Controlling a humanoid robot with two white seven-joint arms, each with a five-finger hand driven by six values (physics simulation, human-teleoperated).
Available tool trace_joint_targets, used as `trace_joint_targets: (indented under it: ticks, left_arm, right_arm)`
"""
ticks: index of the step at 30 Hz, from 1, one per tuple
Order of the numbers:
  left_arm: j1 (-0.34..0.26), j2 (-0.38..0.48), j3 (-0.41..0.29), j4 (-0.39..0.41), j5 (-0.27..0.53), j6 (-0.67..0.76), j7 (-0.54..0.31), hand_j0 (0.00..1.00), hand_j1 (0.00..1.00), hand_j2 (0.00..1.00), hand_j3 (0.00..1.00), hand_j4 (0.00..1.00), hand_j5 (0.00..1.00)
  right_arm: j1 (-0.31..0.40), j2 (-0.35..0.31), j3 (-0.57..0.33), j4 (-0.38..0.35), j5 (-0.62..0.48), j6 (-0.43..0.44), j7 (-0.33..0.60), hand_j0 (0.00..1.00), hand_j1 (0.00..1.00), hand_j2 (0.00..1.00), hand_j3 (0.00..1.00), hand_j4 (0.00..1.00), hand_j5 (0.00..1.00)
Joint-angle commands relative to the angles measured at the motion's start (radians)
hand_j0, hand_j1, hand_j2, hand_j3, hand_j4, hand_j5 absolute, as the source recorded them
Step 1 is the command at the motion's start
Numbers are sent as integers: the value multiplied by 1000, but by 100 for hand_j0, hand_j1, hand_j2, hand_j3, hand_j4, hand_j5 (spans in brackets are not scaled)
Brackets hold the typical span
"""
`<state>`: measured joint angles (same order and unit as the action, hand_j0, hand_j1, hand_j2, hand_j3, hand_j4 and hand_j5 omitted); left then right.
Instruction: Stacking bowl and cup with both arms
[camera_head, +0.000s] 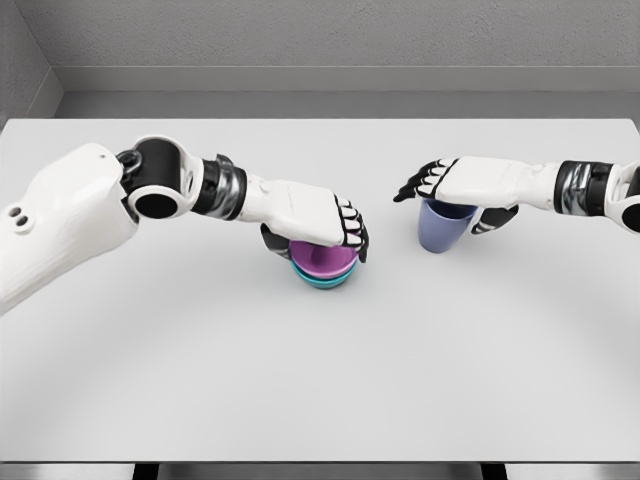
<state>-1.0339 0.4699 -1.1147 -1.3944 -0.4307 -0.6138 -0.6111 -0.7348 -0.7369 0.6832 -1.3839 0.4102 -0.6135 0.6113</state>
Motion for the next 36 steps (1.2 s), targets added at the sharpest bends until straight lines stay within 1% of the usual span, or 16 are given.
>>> trace_joint_targets:
  ticks: [1, 3, 4, 7, 8, 9, 10, 27, 31, 33, 34, 36]
  left_arm:
    - [2, 3, -7, 0, 6, 3, 0, 62, 62, 62, 62, 62, 62]
    - [0, 4, -7, 2, 6, 3, 0, 63, 63, 63, 63, 63, 63]
    - [0, 4, -7, 2, 6, 3, 0, 66, 66, 66, 66, 66, 66]
    - [0, 4, -7, 8, 7, 3, 0, 87, 87, 87, 87, 87, 87]
    - [0, 3, -7, 8, 7, 3, 0, 91, 91, 91, 91, 91, 91]
    - [0, 3, -7, 8, 10, 3, 0, 98, 98, 98, 98, 98, 98]
    - [0, 3, -7, 8, 10, 3, 0, 100, 100, 100, 100, 100, 100]
    - [0, 3, -7, 8, 15, 3, 0, 100, 100, 100, 100, 100, 100]
    - [-14, 7, 3, -3, 27, 3, 0, 100, 100, 100, 100, 100, 100]
    - [-17, 61, 29, -14, 78, 3, 0, 100, 100, 100, 100, 100, 100]
    - [-17, 91, 53, -32, 81, 3, 0, 100, 100, 100, 100, 100, 100]
    - [-18, 177, 87, -95, 125, 3, 0, 100, 100, 100, 100, 100, 100]
  right_arm:
    - [0, -1, 2, 2, -5, 3, 0, 100, 100, 100, 100, 100, 100]
    - [0, -1, 4, 14, -5, 3, 0, 100, 100, 100, 100, 100, 100]
    - [0, -1, 4, 16, -5, 3, 0, 100, 100, 100, 100, 100, 100]
    - [0, 1, 12, 17, -5, 3, 0, 100, 100, 100, 100, 100, 100]
    - [-5, -1, 12, 17, -5, 3, 0, 100, 100, 100, 100, 100, 100]
    - [-5, 1, 12, 19, -5, 3, 0, 100, 100, 100, 100, 100, 100]
    - [-5, -1, 12, 22, -5, 3, 0, 100, 100, 100, 100, 100, 100]
    - [-12, -2, 10, 23, -5, 3, 0, 100, 100, 100, 100, 100, 100]
    - [-12, -2, 10, 25, -5, 3, 0, 100, 100, 100, 100, 100, 100]
    - [-12, -2, 10, 37, -5, 3, 0, 100, 100, 100, 100, 100, 100]
    - [-12, -2, 10, 37, -5, 3, 0, 100, 100, 100, 100, 100, 100]
    - [-12, -2, 10, 37, -5, 3, 0, 100, 100, 100, 100, 100, 100]
